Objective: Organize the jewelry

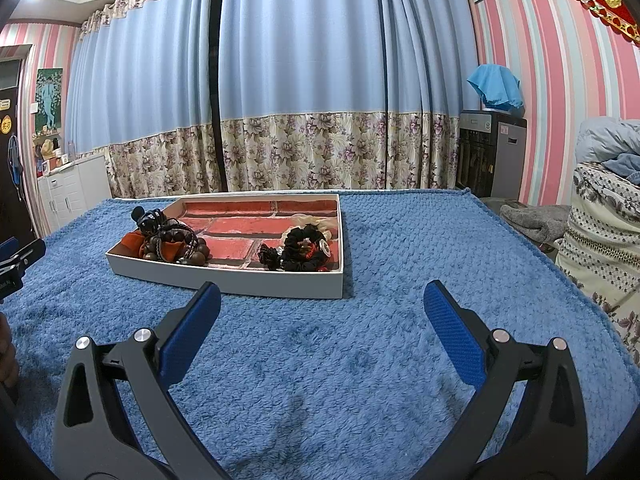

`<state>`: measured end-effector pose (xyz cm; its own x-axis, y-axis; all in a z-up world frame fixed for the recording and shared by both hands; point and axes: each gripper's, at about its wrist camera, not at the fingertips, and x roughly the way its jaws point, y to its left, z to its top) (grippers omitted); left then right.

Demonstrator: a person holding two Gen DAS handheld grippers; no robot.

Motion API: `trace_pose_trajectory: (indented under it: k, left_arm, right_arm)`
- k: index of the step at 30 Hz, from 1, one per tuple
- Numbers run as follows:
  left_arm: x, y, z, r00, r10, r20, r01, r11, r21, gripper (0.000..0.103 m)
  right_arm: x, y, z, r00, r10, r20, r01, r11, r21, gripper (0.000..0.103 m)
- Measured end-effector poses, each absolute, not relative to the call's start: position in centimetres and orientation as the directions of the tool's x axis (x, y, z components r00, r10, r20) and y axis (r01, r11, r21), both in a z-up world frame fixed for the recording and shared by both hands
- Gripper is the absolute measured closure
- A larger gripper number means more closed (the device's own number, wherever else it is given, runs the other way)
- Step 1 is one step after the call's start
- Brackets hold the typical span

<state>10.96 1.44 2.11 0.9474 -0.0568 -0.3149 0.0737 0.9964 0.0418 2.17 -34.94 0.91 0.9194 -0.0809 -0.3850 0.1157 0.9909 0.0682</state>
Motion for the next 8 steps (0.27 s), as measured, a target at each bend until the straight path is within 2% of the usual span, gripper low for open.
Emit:
trace_pose_trajectory:
  k: [8]
  left_arm:
    - [10.93,1.44,2.14,0.947,-0.058,-0.316,0.076,0.996,0.043,0.004]
  right_arm:
    - [2.19,-34.93,0.93,0.919,-0.081,-0.385,0.116,0.991,0.069,0.004]
